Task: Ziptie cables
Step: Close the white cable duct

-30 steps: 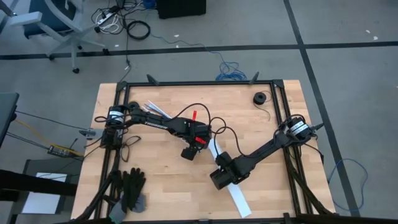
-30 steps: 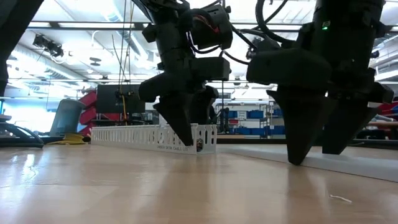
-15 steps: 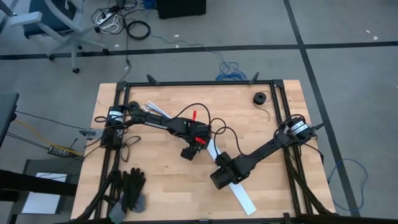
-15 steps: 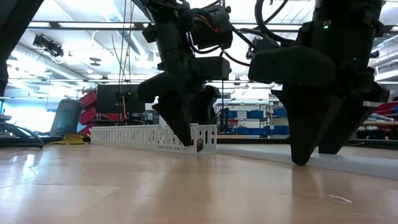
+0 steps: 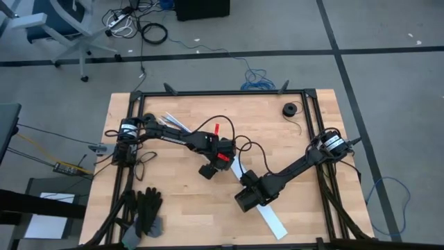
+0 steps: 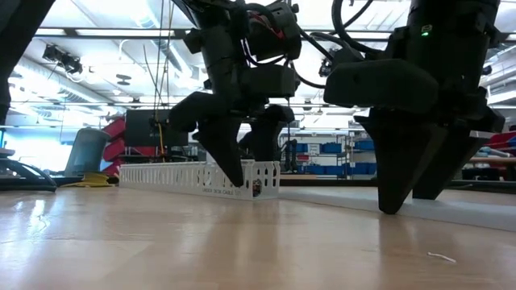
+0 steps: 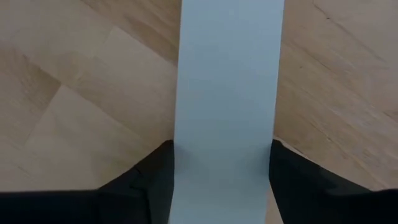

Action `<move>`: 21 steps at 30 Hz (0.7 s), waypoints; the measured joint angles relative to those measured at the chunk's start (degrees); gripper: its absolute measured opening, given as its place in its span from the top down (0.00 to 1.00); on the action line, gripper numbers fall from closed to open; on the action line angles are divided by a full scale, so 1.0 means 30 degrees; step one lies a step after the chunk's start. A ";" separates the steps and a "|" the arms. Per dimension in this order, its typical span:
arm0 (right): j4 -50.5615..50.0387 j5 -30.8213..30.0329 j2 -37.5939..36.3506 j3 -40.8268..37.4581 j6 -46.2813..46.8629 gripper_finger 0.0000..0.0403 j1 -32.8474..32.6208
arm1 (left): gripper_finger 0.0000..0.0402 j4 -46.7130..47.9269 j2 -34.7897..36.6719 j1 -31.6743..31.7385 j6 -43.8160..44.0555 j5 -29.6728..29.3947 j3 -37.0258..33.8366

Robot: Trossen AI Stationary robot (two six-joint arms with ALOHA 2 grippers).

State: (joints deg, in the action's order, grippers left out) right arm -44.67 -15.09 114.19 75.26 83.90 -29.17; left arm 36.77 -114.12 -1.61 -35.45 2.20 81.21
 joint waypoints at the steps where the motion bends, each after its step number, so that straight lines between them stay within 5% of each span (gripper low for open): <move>1: 0.0003 0.0006 0.0000 0.0000 -0.0073 0.48 0.0000 | 0.25 0.0000 0.0007 0.0000 -0.0052 0.0009 0.0000; 11: 0.0003 -0.0100 0.0007 -0.0007 -0.0526 0.50 0.0000 | 0.44 0.0440 0.0042 -0.0007 -0.0041 0.0189 0.0000; 21: -0.0039 -0.1275 0.0051 -0.0029 -0.0363 0.50 -0.0397 | 0.45 0.0430 0.0049 0.0029 0.0010 0.0211 0.0000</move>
State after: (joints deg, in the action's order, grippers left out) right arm -44.79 -18.92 114.34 75.18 82.81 -30.36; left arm 38.06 -113.97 -1.52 -35.42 2.83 81.21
